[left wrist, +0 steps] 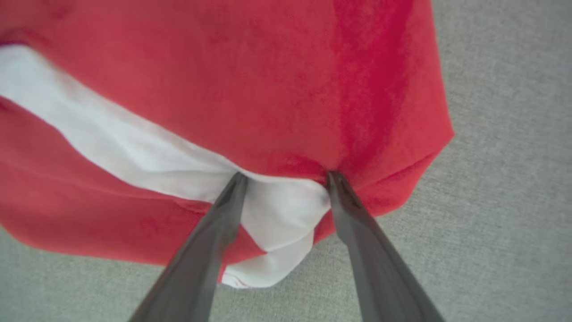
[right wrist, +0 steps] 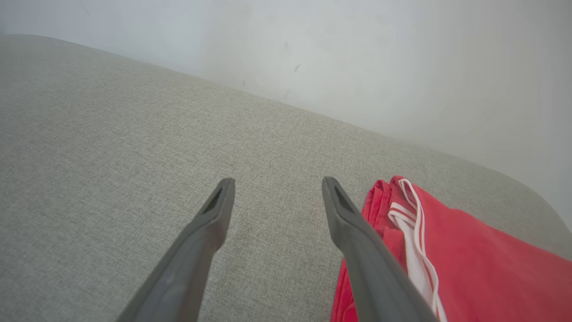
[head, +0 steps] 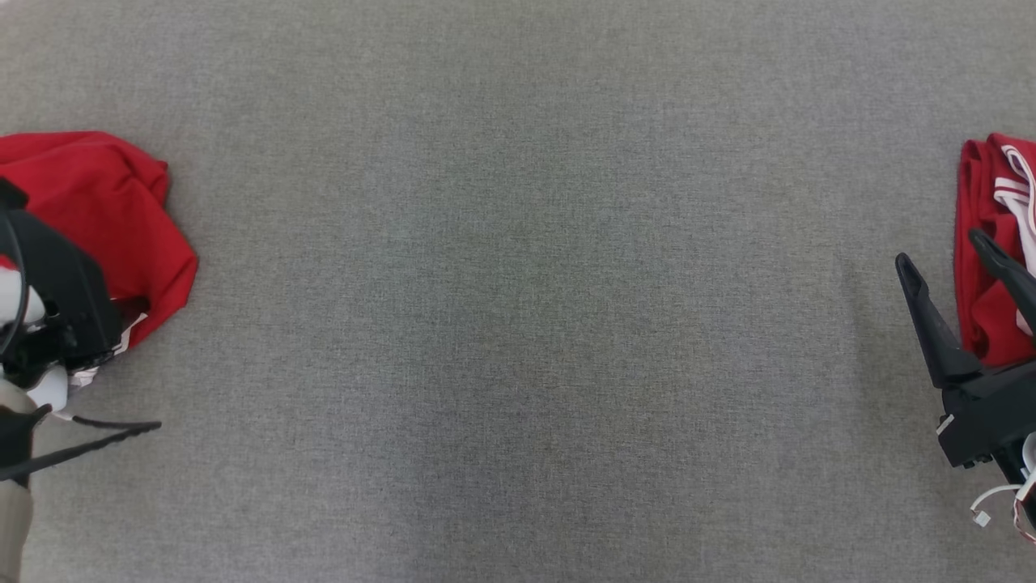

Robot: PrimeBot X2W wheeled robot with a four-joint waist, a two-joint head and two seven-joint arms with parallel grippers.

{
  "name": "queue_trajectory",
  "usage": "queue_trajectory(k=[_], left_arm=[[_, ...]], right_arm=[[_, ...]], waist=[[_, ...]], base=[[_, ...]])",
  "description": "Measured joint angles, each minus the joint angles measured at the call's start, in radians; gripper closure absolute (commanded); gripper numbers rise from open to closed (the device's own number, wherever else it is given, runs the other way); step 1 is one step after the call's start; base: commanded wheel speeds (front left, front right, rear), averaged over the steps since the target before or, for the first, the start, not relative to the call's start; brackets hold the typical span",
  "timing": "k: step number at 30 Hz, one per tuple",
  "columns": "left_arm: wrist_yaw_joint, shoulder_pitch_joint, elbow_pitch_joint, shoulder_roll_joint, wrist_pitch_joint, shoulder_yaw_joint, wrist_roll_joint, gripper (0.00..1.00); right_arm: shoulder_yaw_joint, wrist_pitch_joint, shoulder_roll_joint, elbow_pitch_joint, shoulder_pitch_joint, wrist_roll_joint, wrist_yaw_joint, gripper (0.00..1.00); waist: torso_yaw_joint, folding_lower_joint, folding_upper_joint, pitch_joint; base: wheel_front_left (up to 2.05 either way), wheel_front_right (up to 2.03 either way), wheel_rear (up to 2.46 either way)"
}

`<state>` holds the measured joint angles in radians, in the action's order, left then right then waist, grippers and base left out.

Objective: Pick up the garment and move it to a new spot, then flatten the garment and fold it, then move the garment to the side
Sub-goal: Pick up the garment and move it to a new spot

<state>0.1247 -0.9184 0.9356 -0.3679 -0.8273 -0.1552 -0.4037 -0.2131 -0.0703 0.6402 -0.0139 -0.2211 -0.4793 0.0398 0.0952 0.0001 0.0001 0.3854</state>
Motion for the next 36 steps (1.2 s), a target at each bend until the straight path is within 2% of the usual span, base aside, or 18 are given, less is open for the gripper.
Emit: queue_trajectory(k=[1, 2, 9, 14, 23, 27, 36], left_arm=[[0.0, -0.006, 0.008, 0.002, 0.0, -0.003, 0.0, 0.67], [0.0, -0.012, 0.013, 0.006, 0.001, -0.01, 0.001, 1.0], [0.0, -0.034, 0.018, 0.019, 0.041, -0.053, 0.013, 1.0], [0.0, -0.07, -0.031, 0.041, 0.092, -0.09, -0.05, 1.0], [0.0, -0.068, -0.219, 0.069, 0.19, -0.281, -0.195, 1.0], [0.0, -0.016, -0.322, 0.079, 0.214, -0.367, -0.273, 1.0], [0.0, 0.078, -0.534, 0.142, 0.267, -0.558, -0.42, 1.0]], right_arm=[[0.0, 0.0, 0.0, 0.0, 0.0, 0.0, 0.002, 0.0], [0.001, 0.0, 0.0, 0.001, 0.0, 0.0, 0.004, 0.0], [-0.009, 0.0, -0.012, 0.016, -0.005, -0.002, 0.004, 0.0], [-0.024, -0.001, -0.043, 0.049, -0.018, -0.012, 0.004, 0.0], [-0.051, -0.021, -0.101, 0.118, -0.031, -0.028, -0.006, 0.0], [-0.061, -0.028, -0.122, 0.139, -0.033, -0.033, -0.011, 0.0], [-0.056, -0.054, -0.134, 0.173, -0.023, -0.053, -0.014, 0.0]], waist=[[0.001, 0.0, 0.0, 0.001], [0.003, 0.0, 0.0, 0.0], [0.016, 0.0, 0.0, -0.022], [0.02, 0.0, 0.0, -0.053], [0.004, -0.0002, 0.0, -0.132], [-0.014, -0.0002, -0.0001, -0.159], [-0.054, -0.0002, -0.0001, -0.203]], base=[[0.0, 0.0, 0.0], [0.0, 0.0, 0.0], [0.0, 0.0, 0.0], [0.0, 0.0, 0.0], [0.0, 0.0, 0.0], [0.0, 0.0, 0.0], [0.0, 0.0, 0.0]])
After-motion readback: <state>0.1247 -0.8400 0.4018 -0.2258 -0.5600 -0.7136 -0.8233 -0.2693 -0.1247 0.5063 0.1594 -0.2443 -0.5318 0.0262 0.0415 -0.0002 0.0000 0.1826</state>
